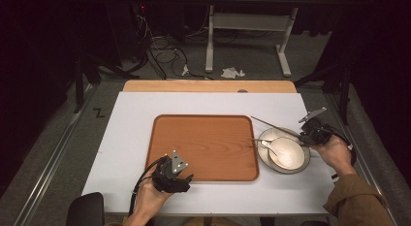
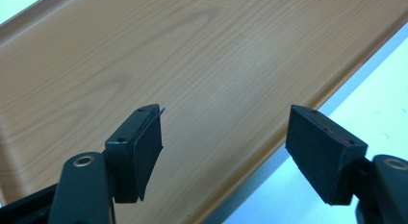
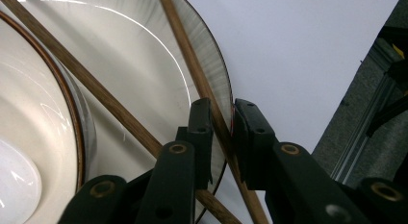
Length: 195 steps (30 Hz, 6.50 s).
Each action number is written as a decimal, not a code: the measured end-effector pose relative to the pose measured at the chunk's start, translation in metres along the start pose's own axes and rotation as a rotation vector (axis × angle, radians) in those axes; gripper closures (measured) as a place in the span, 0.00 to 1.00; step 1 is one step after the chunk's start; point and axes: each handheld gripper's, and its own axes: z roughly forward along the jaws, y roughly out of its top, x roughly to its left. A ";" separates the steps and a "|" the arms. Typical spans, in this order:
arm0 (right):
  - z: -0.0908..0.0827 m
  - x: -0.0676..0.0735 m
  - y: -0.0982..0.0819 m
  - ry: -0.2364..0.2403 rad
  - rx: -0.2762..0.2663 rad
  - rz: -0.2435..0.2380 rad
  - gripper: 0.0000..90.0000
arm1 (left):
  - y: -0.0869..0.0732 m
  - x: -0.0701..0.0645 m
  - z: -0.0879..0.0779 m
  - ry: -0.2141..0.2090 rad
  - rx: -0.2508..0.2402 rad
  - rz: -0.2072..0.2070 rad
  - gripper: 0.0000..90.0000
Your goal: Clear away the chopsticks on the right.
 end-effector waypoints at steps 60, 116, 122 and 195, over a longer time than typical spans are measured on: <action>-0.113 0.101 -0.025 0.117 -0.350 0.028 0.94 | 0.017 -0.001 0.014 -0.131 -0.021 0.020 0.32; 0.010 0.184 0.028 0.128 -0.158 0.153 0.84 | 0.014 0.002 0.012 -0.095 -0.014 0.014 0.32; -0.008 0.181 0.028 0.170 -0.236 0.152 0.78 | 0.013 0.002 0.011 -0.091 -0.010 0.012 0.32; -0.024 0.006 -0.035 0.145 -0.048 0.026 0.83 | -0.010 0.009 -0.003 0.004 0.017 -0.073 0.32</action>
